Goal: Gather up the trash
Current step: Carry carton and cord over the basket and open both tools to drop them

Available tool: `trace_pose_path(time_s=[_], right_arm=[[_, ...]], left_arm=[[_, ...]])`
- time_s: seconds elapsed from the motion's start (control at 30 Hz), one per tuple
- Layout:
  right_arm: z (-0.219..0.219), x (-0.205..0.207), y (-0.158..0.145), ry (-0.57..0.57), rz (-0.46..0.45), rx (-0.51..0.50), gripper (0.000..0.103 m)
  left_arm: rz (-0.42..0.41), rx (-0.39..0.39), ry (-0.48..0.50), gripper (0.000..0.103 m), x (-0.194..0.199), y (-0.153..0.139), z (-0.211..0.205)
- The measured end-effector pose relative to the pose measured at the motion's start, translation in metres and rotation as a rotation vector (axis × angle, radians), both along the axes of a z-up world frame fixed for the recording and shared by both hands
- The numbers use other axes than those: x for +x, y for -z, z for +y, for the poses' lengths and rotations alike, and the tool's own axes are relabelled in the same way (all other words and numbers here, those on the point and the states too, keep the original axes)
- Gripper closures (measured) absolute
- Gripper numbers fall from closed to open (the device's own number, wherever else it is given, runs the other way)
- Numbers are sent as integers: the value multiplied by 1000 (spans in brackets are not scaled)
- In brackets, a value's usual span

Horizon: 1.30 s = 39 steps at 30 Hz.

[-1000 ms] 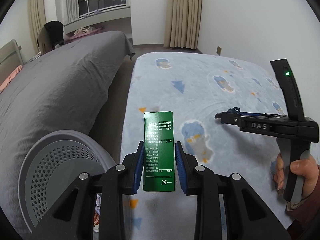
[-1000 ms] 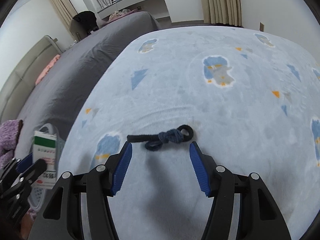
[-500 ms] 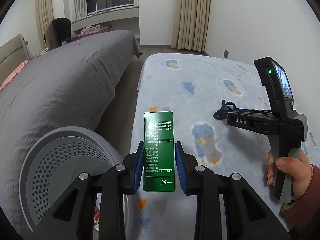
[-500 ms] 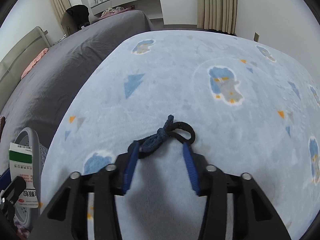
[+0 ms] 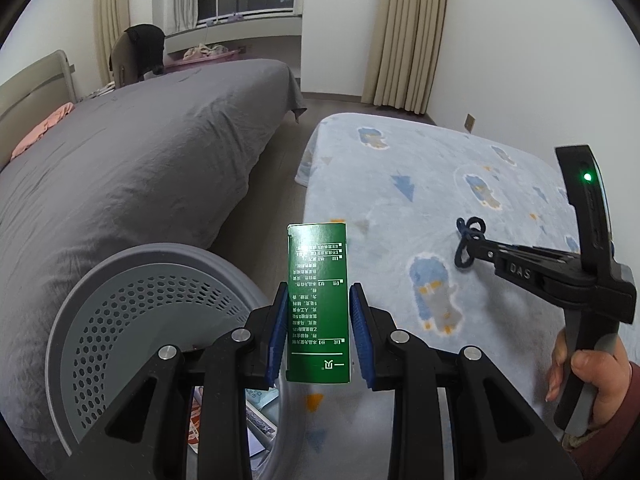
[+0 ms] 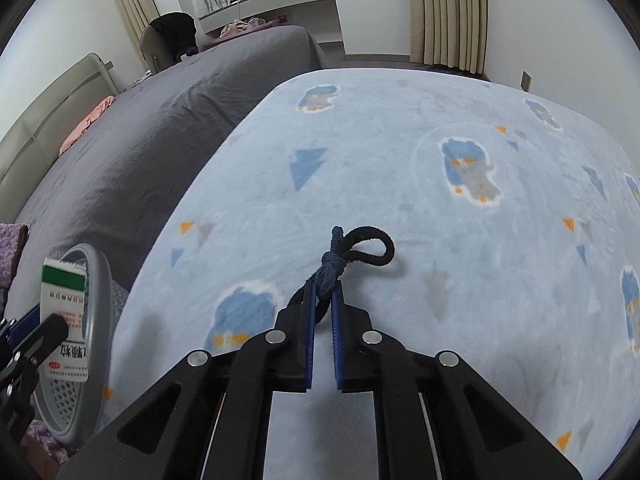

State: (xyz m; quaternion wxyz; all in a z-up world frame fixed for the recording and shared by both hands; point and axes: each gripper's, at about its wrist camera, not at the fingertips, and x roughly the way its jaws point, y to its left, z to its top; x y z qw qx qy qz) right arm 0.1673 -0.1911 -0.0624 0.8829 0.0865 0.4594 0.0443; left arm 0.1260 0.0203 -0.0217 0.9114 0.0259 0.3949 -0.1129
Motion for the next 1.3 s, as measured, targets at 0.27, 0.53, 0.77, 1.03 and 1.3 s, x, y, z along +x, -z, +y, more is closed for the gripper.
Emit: trace_pose_path(time_s=[0.27,0.53,0.77,1.03,1.3], right_arm=[[26,-29,-23,-36,-30,21,95],[68,-57,-52,-124,-82,66,95],[124,-71,-61,-258,-85,112,95],[187,-79,-59,-418,-66,134,96],[214,-73,-49,-493,-26,140,95]], left_arm=[[-23,-6,-56,73,-10,-11,26],[-22,9,-163,73,-26,-15,70],[-3,57,-270,73,-41,-14,109],[31,83,-360,73,-52,-11,142],[57,69,-388,72,-50,-5,155]])
